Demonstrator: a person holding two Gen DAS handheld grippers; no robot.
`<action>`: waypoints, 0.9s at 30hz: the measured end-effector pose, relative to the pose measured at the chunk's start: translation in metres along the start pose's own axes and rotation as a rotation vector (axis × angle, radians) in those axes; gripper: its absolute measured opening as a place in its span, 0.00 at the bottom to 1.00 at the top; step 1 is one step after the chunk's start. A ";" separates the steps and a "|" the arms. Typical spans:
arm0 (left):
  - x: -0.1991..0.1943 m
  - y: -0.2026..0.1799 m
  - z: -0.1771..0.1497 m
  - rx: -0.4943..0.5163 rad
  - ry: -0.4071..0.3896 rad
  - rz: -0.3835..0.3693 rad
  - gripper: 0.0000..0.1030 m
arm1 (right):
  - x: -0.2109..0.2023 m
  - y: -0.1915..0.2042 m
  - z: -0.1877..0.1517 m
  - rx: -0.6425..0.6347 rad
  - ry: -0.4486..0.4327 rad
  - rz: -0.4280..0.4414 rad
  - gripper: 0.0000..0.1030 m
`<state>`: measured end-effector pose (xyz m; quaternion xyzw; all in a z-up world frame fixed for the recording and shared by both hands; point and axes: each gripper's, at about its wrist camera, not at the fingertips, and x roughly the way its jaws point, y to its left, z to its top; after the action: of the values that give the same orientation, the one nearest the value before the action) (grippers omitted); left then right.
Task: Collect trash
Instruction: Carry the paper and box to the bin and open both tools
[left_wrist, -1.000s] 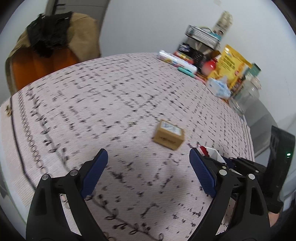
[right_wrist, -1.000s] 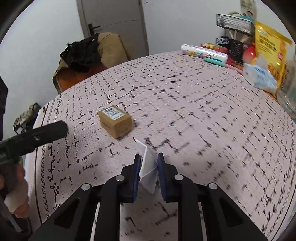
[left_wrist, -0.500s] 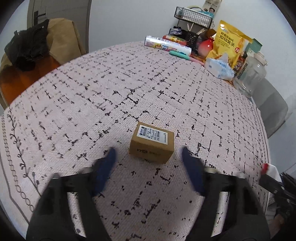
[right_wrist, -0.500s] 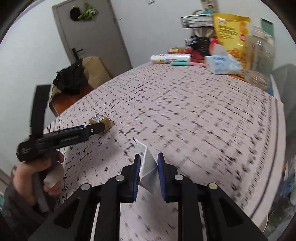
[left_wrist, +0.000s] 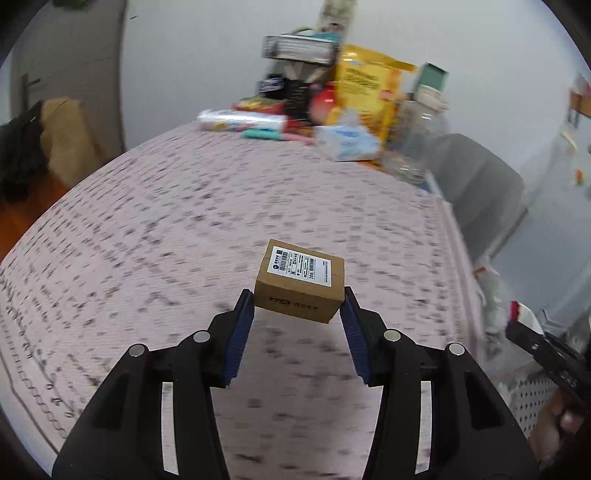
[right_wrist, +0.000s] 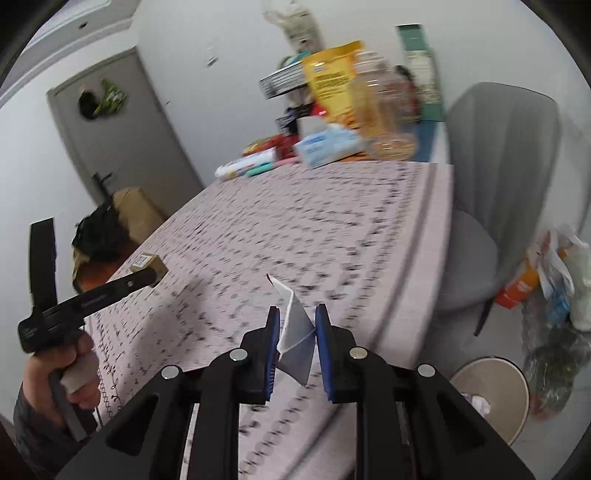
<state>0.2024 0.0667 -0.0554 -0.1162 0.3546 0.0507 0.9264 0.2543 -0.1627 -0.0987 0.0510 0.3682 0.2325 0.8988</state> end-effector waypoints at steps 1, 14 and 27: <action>0.000 -0.011 0.001 0.017 -0.001 -0.011 0.46 | -0.005 -0.008 0.000 0.009 -0.006 -0.008 0.20; 0.026 -0.165 -0.007 0.184 0.053 -0.210 0.47 | -0.057 -0.106 -0.015 0.129 -0.046 -0.132 0.22; 0.063 -0.267 -0.036 0.298 0.157 -0.295 0.47 | -0.072 -0.198 -0.041 0.278 -0.056 -0.219 0.34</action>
<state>0.2731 -0.2001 -0.0761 -0.0321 0.4084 -0.1475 0.9002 0.2569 -0.3743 -0.1346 0.1409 0.3748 0.0784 0.9130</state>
